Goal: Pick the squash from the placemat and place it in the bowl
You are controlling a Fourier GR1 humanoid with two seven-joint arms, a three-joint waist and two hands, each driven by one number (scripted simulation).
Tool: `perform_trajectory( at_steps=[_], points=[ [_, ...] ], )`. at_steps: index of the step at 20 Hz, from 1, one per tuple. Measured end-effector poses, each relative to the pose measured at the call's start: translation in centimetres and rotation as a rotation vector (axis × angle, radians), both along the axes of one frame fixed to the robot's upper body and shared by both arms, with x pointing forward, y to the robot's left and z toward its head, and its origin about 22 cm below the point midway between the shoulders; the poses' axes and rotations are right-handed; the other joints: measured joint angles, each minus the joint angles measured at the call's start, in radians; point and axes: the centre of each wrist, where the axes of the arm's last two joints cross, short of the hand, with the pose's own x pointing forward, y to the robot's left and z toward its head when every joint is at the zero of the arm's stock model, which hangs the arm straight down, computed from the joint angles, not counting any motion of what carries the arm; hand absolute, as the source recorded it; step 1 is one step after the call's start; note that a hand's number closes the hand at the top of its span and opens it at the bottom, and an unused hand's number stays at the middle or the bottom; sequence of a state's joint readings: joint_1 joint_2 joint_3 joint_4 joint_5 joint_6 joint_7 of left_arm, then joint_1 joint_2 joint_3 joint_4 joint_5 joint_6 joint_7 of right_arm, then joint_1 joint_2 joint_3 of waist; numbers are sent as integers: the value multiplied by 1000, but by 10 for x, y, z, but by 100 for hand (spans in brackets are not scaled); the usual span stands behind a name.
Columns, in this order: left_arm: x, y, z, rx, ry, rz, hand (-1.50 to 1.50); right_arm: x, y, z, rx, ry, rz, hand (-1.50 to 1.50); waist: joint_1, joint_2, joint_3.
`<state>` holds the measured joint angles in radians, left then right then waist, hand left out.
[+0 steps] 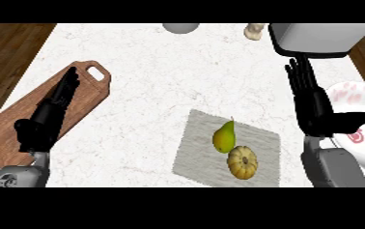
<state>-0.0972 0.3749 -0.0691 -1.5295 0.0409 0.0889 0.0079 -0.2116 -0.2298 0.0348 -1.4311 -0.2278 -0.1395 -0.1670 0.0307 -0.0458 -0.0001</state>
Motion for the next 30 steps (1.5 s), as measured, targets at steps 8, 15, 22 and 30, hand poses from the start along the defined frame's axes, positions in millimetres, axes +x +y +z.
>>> perform_trajectory(
  at_steps=[8, 15, 22, 30],
  points=[
    [0, -25, -1, -118, -9, -3, 0, -34, 28, -50, -288, 347, -153, -150, -41, 38, -16],
    [-1, -50, -11, -201, 29, 6, 0, -75, 85, -61, -274, 189, -548, -150, -75, 33, -6],
    [2, -60, -10, -208, 30, -1, 0, -115, 118, -55, -373, 98, -670, -150, -62, 39, -8],
    [0, -66, -10, -219, 30, -13, 0, -132, 108, -26, -427, 285, -734, -150, -51, 45, -9]
  ],
)
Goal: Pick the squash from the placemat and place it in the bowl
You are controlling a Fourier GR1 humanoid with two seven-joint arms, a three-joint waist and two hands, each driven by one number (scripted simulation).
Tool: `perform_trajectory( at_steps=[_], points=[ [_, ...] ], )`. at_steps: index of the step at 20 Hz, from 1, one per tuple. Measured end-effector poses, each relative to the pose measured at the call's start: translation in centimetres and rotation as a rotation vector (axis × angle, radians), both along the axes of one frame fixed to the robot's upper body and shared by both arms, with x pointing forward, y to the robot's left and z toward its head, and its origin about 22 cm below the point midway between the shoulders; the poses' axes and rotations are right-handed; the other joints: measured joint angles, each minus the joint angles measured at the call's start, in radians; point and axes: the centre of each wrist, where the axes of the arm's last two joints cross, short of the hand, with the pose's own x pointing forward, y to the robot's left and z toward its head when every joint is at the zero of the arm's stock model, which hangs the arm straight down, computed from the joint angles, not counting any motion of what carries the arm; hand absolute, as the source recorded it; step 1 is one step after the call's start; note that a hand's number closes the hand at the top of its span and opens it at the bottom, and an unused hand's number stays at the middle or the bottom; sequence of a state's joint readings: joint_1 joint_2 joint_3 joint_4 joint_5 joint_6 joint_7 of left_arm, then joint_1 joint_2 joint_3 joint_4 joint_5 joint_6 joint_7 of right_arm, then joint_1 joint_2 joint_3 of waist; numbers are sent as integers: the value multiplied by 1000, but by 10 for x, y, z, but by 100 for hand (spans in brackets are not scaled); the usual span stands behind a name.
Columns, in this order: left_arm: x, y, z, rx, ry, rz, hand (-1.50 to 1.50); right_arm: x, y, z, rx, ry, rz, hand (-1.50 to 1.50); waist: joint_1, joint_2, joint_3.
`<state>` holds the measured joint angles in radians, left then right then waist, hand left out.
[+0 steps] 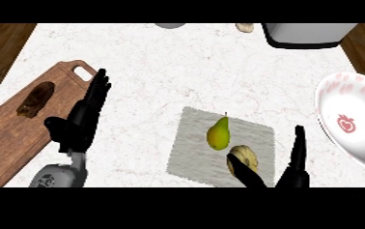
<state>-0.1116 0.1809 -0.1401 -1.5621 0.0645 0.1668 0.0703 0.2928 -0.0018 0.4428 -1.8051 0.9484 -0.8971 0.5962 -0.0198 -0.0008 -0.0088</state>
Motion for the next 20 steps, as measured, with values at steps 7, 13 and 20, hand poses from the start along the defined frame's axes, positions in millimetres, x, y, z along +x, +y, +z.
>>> perform_trajectory(
  at_steps=[7, 13, 20],
  points=[
    [4, -3, 3, 6, -10, -13, 0, 3, 7, 42, 61, 253, -12, -150, 14, 2, 3],
    [6, -11, 1, -4, -4, -18, 0, 10, 19, 61, 45, 374, 23, -150, 21, 2, 6],
    [10, -7, 1, -7, -3, -18, 0, 6, 31, 66, 44, 395, 77, -150, 19, 1, 8]
  ],
)
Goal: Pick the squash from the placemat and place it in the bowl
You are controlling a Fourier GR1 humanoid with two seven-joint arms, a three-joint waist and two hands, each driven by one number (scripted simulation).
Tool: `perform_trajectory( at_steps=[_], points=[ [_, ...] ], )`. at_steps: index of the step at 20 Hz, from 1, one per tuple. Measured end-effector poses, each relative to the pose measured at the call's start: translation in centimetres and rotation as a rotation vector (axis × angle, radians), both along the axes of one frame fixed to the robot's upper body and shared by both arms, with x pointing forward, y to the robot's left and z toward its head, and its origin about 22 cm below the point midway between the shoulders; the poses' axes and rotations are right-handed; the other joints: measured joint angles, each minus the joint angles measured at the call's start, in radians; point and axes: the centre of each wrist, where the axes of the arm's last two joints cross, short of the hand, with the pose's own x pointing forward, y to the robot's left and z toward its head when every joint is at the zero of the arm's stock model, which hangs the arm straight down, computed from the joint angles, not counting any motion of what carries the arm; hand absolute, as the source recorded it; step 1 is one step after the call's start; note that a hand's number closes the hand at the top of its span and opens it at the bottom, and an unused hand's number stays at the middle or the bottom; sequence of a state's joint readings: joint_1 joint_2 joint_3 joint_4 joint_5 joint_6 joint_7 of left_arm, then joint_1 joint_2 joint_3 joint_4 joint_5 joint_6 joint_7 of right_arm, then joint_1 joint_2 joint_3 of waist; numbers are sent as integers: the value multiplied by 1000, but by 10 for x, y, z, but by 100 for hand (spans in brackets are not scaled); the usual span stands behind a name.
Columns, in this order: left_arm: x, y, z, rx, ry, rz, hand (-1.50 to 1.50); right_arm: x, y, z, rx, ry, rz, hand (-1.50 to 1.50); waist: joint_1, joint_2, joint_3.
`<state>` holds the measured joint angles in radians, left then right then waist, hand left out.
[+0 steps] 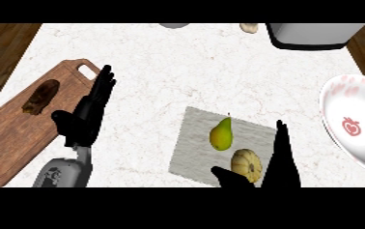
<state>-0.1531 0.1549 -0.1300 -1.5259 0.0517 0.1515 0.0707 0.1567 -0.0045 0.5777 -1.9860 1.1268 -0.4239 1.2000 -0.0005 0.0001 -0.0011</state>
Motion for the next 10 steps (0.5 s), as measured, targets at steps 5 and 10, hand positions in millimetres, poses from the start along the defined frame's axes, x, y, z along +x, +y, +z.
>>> perform_trajectory(
  at_steps=[5, 10],
  points=[
    [-1, -2, 5, 7, -3, 1, 0, -8, 0, 1, 29, -39, 5, -150, -1, -1, 1],
    [0, -5, 0, 3, -2, 3, 0, -15, 4, 2, 55, -78, 16, -150, -3, -1, 1]
  ],
)
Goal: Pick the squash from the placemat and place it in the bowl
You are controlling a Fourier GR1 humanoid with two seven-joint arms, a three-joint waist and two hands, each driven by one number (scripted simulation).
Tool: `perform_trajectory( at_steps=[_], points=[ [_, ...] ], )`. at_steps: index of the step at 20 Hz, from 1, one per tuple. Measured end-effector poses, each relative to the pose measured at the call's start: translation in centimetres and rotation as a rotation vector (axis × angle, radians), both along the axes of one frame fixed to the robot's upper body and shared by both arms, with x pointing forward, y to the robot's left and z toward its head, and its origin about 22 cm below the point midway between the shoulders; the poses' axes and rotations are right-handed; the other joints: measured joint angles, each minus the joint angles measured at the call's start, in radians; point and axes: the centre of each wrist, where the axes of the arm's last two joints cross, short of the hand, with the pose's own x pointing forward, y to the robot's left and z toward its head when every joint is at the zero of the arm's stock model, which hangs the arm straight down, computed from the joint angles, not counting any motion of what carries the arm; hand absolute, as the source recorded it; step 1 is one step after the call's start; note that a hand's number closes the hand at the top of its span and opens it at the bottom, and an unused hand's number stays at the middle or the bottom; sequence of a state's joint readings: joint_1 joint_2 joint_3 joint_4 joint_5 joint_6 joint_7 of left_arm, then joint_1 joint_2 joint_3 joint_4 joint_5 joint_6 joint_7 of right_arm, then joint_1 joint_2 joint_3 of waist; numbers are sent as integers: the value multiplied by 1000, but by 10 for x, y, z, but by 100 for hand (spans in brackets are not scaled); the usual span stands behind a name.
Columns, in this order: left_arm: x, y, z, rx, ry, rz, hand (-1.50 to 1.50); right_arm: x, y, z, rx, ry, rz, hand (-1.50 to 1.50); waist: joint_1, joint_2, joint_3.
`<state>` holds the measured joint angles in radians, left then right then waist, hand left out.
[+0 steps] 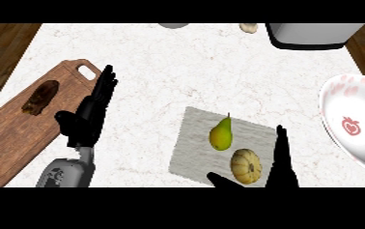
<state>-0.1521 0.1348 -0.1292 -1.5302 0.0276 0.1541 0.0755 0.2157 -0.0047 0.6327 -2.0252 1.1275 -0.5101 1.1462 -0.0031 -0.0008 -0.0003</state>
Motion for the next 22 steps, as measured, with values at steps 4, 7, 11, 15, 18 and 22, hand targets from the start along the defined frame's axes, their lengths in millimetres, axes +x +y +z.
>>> perform_trajectory(
  at_steps=[4, 7, 11, 15, 18, 22],
  points=[
    [-1, 3, -1, 0, -1, -3, 0, 0, 5, -4, 29, -16, 12, -150, 2, 1, 0],
    [-2, 1, 5, 1, -2, -5, 0, -1, 5, -6, 55, -25, 3, -150, 2, 0, 0],
    [-3, 8, 2, 6, -5, -3, 0, 0, 5, -16, 85, -30, -15, -150, 3, 1, 0],
    [0, 6, -1, 5, -5, -2, 0, 6, 3, -33, 119, -15, -44, -150, 2, 2, 0],
    [3, 4, 3, 2, 0, 2, 0, 0, 4, -44, 143, 0, -66, -150, 1, 1, 0],
    [-1, 2, 5, 1, -2, 0, 0, 6, 3, -58, 129, 36, -97, -150, 2, 1, 0]
  ],
)
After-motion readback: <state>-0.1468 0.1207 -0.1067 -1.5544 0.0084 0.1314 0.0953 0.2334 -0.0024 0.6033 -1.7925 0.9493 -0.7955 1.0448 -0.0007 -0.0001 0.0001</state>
